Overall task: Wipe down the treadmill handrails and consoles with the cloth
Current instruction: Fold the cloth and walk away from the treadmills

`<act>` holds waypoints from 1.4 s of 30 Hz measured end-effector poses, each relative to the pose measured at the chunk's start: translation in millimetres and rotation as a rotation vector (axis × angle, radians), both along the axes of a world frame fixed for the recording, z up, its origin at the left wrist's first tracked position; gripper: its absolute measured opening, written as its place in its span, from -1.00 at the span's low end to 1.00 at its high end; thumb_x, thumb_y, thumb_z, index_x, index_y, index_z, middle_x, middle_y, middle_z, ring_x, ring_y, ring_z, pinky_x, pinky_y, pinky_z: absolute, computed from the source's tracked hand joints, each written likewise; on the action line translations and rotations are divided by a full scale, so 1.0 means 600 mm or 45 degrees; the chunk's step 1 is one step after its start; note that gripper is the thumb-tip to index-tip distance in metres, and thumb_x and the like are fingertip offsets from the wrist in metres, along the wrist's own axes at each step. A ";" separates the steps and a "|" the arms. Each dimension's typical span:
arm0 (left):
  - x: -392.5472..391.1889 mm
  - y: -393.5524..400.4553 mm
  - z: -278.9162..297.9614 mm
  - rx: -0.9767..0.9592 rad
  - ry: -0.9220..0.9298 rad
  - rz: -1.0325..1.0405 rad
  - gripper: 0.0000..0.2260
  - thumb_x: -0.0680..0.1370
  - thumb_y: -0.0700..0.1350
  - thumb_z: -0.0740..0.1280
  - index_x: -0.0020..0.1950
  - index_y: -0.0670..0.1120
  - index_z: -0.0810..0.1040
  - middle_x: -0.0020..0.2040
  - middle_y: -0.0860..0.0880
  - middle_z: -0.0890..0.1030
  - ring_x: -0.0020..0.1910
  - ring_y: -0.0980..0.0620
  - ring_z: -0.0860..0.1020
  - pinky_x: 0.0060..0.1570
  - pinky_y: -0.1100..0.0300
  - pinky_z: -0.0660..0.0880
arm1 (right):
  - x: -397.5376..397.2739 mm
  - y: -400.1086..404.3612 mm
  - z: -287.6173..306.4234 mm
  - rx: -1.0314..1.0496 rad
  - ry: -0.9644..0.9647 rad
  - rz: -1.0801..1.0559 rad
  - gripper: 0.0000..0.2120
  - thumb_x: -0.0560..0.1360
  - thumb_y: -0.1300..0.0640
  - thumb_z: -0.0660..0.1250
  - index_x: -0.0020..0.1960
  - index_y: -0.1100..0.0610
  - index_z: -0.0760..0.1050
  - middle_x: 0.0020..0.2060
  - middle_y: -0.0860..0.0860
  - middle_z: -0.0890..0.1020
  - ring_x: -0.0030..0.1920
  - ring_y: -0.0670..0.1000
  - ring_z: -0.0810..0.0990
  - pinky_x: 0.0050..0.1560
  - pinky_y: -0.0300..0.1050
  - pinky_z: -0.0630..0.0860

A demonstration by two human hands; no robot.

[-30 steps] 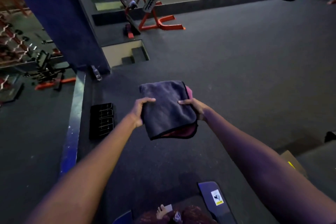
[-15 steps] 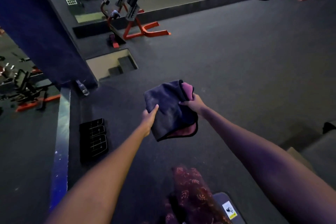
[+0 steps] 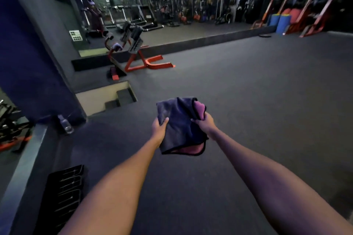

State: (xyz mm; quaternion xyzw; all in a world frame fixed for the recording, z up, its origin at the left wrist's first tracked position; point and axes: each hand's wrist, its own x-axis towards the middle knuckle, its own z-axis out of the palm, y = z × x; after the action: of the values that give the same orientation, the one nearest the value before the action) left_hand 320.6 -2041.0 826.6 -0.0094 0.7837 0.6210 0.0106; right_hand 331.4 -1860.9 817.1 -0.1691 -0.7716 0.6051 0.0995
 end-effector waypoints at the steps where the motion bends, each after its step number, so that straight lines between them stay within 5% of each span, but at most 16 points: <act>1: -0.034 0.028 -0.028 -0.010 0.038 -0.002 -0.71 0.60 -0.14 0.26 0.28 -0.24 0.44 0.19 -0.19 0.55 0.20 -0.12 0.50 0.01 0.24 0.39 | -0.030 0.025 -0.026 0.008 0.014 -0.046 -0.63 0.41 0.27 0.44 0.18 0.28 0.49 0.05 0.16 0.60 0.06 0.08 0.57 0.13 -0.01 0.48; 6: -0.125 0.140 -0.100 -0.074 -0.023 -0.191 -0.72 0.59 -0.13 0.27 0.26 -0.20 0.46 0.17 -0.16 0.57 0.18 -0.09 0.51 0.05 0.22 0.39 | -0.085 0.141 -0.112 -0.058 -0.104 -0.222 -0.59 0.36 0.22 0.48 0.19 0.23 0.51 0.10 0.19 0.61 0.13 0.16 0.58 0.20 0.12 0.48; 19: -0.485 0.468 -0.053 0.074 -0.004 -0.438 -0.72 0.59 -0.11 0.27 0.27 -0.19 0.46 0.15 -0.14 0.57 0.08 -0.02 0.52 -0.10 0.30 0.37 | -0.370 0.453 -0.024 -0.095 0.030 -0.428 -0.65 0.36 0.32 0.46 0.13 0.24 0.52 -0.03 0.11 0.60 -0.02 0.04 0.55 0.17 0.07 0.51; 26: -0.718 0.683 0.043 0.180 0.066 -0.616 -0.72 0.58 -0.18 0.28 0.28 -0.21 0.46 0.14 -0.14 0.56 0.08 -0.03 0.52 -0.01 0.22 0.41 | -0.559 0.642 0.079 -0.037 0.128 -0.560 -0.68 0.42 0.38 0.38 0.16 0.29 0.49 -0.02 0.12 0.57 0.00 0.03 0.52 0.14 0.01 0.48; 38: -0.914 1.091 0.069 0.273 0.026 -0.931 -0.75 0.57 -0.18 0.30 0.24 -0.20 0.49 0.08 -0.09 0.57 0.03 -0.02 0.53 0.11 0.08 0.50 | -0.681 0.996 0.114 0.021 0.189 -0.782 -0.63 0.47 0.36 0.33 0.26 0.30 0.43 0.18 0.22 0.54 0.15 0.12 0.53 0.14 -0.11 0.45; 42: -0.960 1.242 0.072 0.283 0.030 -0.997 -0.74 0.58 -0.19 0.29 0.25 -0.22 0.48 0.06 -0.07 0.56 0.02 -0.01 0.53 0.04 0.13 0.49 | -0.718 1.141 0.115 0.020 0.185 -0.824 -0.63 0.46 0.36 0.35 0.25 0.29 0.44 0.18 0.22 0.55 0.05 0.01 0.50 0.12 -0.10 0.45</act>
State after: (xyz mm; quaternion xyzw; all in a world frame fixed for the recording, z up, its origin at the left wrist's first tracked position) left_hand -255.7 -1295.8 870.0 0.2980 0.6561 0.6511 0.2383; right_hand -99.3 -1176.4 886.0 -0.3609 -0.6734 0.5467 0.3427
